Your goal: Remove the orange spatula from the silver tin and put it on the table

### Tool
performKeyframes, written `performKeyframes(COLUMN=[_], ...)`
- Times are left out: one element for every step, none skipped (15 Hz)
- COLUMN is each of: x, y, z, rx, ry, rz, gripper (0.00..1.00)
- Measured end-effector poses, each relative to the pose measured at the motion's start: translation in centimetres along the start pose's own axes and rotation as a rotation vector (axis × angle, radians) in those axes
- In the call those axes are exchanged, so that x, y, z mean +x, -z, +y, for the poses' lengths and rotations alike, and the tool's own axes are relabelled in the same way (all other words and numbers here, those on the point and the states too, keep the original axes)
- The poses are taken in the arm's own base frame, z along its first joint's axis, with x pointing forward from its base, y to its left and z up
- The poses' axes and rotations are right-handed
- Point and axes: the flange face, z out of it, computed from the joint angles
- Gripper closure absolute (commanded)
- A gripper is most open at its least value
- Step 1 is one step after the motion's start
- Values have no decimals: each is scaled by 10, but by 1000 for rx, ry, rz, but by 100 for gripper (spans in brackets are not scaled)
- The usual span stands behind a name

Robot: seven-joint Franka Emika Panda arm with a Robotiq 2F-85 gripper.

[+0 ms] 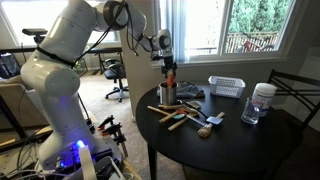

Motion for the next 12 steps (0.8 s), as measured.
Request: performKeyframes(x=[-1,-1,-2,-2,-3,-3,-4,-4,-5,-5,-5,-5], y=[0,0,0,0,-1,-1,-2,-3,-3,-4,-4,-4], z=[0,0,0,0,1,2,3,5,8,10,11,12], rx=[-1,-2,-5,-10,-18,-27,-40,-62,-86,-106,-123,-137], ry=[-2,-2,-3,-4,-6,-7,-9,-13,-16,-20,-24,-27], rz=[-3,-5,-7,-9,-11,-13,-15,-15,-18,-22,-26,-27], gripper=[0,0,0,0,0,0,0,0,0,0,0,0])
